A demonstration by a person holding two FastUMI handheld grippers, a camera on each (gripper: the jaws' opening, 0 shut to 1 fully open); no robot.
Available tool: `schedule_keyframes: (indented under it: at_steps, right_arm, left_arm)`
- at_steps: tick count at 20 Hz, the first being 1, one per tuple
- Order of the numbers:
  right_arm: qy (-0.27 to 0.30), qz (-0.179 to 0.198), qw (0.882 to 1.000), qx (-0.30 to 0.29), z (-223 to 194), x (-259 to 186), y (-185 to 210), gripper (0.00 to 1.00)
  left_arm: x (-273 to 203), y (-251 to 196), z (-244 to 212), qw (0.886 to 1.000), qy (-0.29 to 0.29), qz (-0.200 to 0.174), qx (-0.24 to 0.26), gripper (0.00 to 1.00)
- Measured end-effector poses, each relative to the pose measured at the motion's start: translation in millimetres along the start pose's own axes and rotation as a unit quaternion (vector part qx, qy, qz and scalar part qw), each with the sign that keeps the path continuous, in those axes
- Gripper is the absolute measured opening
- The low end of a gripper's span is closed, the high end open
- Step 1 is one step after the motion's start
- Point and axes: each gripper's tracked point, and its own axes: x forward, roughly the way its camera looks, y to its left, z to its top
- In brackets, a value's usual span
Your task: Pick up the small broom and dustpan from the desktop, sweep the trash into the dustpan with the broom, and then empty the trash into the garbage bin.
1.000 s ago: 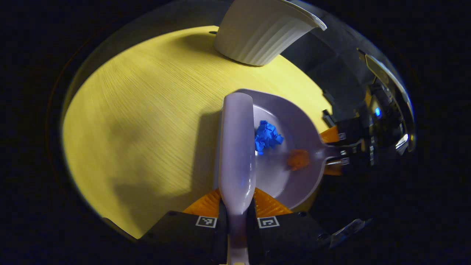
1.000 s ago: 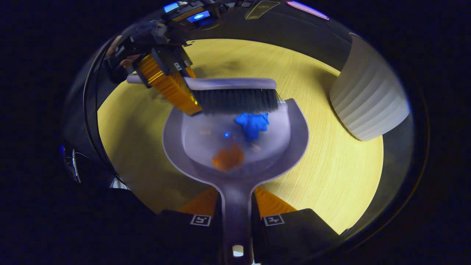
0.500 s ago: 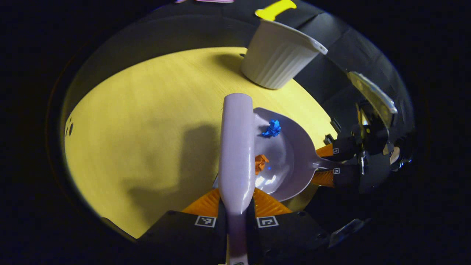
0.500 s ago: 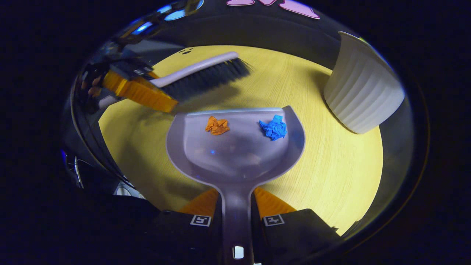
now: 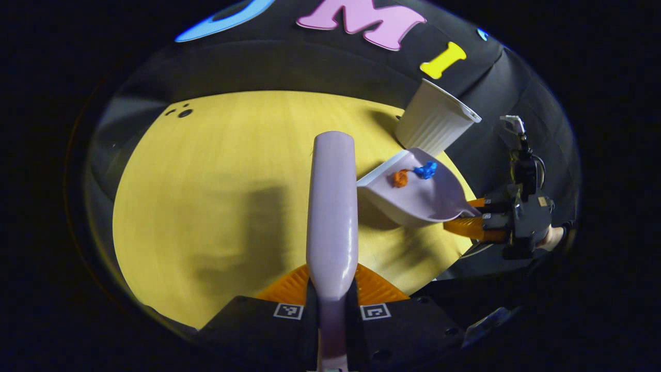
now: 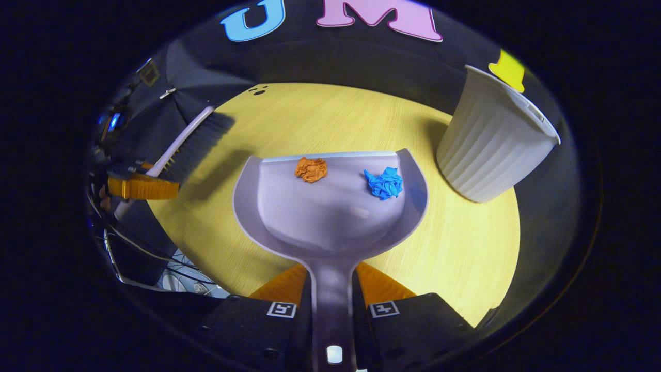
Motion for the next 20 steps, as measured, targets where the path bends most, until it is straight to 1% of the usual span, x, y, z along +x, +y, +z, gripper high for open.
schedule_keyframes:
  at_steps: [2,3,4,5,6,8,9,12,13,14,19,20]
  right_arm:
    - [-0.011,0.004,1.000,-0.002,18.2,-22.8,-4.6,0.36]
    - [-0.014,0.007,1.000,-0.007,28.1,-35.8,-7.6,0.36]
    - [-0.016,0.008,1.000,-0.014,37.6,-49.2,-9.4,0.33]
    - [-0.019,0.009,1.000,-0.019,48.4,-64.0,-12.5,0.33]
    - [-0.020,0.009,1.000,-0.022,57.8,-79.1,-15.2,0.36]
    - [-0.017,0.009,1.000,-0.021,75.5,-104.9,-24.0,0.36]
    - [-0.020,0.006,1.000,-0.014,87.0,-118.1,-31.8,0.36]
    - [-0.029,0.005,0.999,0.022,116.6,-152.9,-53.5,0.36]
    - [-0.035,0.000,0.999,0.034,127.3,-160.7,-62.6,0.33]
    - [-0.041,-0.009,0.998,0.043,134.2,-167.0,-74.6,0.36]
    - [-0.063,-0.063,0.993,0.072,161.8,-192.4,-142.0,0.36]
    - [-0.065,-0.073,0.992,0.082,167.1,-194.9,-159.3,0.40]
  left_arm:
    - [-25.5,32.2,-25.0,1.000,-0.017,0.011,-0.020,0.24]
    - [-39.6,35.9,-37.5,0.999,-0.023,0.015,-0.029,0.26]
    - [-50.0,39.3,-46.7,0.999,-0.028,0.017,-0.039,0.26]
    - [-53.8,40.4,-56.8,0.998,-0.029,0.018,-0.050,0.26]
    - [-56.8,43.4,-65.0,0.998,-0.030,0.018,-0.060,0.26]
    - [-55.0,44.0,-73.4,0.997,-0.029,0.018,-0.073,0.24]
    - [-50.7,43.1,-76.3,0.997,-0.029,0.020,-0.075,0.26]
    - [-50.0,39.7,-84.7,0.996,-0.024,0.024,-0.082,0.26]
    - [-48.9,38.3,-86.5,0.996,-0.023,0.024,-0.086,0.26]
    - [-50.6,40.2,-86.3,0.995,-0.023,0.026,-0.088,0.26]
    - [-55.4,55.0,-75.7,0.994,-0.027,0.035,-0.098,0.26]
    - [-54.5,59.0,-71.3,0.994,-0.026,0.037,-0.099,0.26]
